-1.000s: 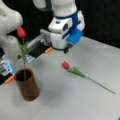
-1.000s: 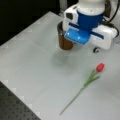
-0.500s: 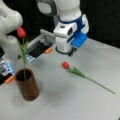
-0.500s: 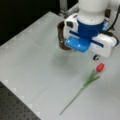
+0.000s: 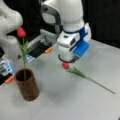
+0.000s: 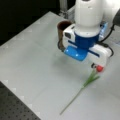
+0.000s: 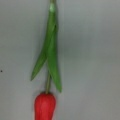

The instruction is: Flower insertion into a vase

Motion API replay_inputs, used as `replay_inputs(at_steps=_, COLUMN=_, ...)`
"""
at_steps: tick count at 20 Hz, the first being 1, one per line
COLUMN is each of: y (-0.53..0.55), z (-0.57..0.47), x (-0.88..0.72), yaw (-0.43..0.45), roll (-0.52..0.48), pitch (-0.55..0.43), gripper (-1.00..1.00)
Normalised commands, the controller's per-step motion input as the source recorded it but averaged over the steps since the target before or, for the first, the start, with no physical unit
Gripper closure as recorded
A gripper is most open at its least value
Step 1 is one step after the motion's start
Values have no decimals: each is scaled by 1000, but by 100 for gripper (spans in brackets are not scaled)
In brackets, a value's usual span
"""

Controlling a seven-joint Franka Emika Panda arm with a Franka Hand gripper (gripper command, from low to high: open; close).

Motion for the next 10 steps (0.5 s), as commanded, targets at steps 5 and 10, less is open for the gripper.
replay_inputs(at_steps=5, y=148, z=-177, x=46, yaw=-7, roll=-93, pitch=1, gripper=-100)
replay_inputs(at_steps=10, y=178, z=-154, x=46, yaw=39, roll=-116, pitch=-26, gripper=-100)
